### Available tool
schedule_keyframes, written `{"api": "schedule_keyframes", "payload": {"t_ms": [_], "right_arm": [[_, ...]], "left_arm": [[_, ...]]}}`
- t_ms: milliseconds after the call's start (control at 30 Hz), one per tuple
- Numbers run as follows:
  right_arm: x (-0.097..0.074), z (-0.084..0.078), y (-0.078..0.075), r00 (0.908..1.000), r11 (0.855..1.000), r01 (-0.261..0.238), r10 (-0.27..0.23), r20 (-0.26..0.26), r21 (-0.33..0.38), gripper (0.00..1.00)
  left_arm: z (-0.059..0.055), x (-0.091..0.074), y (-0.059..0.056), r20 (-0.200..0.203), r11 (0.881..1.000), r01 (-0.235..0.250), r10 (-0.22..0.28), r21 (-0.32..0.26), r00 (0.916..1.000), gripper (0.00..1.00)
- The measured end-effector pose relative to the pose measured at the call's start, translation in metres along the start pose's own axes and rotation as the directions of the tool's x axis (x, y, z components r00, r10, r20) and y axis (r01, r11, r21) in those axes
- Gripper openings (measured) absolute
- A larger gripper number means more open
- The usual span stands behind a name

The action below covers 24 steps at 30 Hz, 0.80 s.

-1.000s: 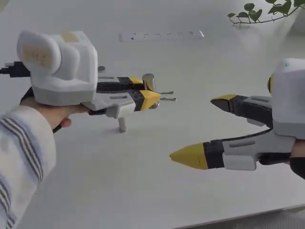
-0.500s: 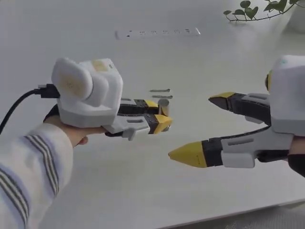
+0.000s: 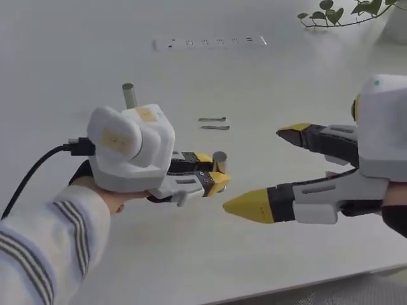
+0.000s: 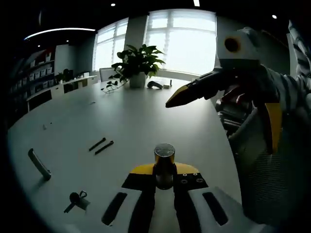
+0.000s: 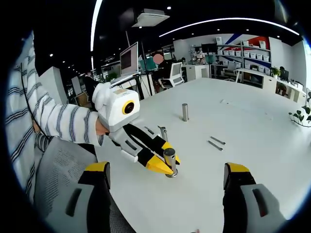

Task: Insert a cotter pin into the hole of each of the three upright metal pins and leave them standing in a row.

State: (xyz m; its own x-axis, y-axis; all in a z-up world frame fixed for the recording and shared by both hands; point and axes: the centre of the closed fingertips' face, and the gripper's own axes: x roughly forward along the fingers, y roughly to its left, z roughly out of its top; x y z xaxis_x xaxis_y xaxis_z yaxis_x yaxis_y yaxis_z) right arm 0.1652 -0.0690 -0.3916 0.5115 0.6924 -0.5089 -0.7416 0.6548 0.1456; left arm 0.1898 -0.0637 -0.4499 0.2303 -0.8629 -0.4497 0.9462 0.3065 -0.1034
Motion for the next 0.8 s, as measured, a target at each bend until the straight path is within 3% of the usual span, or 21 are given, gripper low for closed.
{"api": "schedule_keyframes", "payload": {"t_ms": [333,800], "right_arm": [[0.001,-0.002,-0.001,1.0,1.0,0.002,-0.002,-0.004,-0.006,0.95],[0.002,-0.005,0.001,0.9999,1.0,-0.006,0.006,-0.009,-0.003,0.95]], "left_arm": [[-0.01,0.003,-0.002,-0.014,0.999,-0.033,0.032,-0.03,0.9994,0.09],[-0.018,0.007,-0.005,-0.042,0.999,-0.044,0.044,0.008,0.9982,0.09]]}}
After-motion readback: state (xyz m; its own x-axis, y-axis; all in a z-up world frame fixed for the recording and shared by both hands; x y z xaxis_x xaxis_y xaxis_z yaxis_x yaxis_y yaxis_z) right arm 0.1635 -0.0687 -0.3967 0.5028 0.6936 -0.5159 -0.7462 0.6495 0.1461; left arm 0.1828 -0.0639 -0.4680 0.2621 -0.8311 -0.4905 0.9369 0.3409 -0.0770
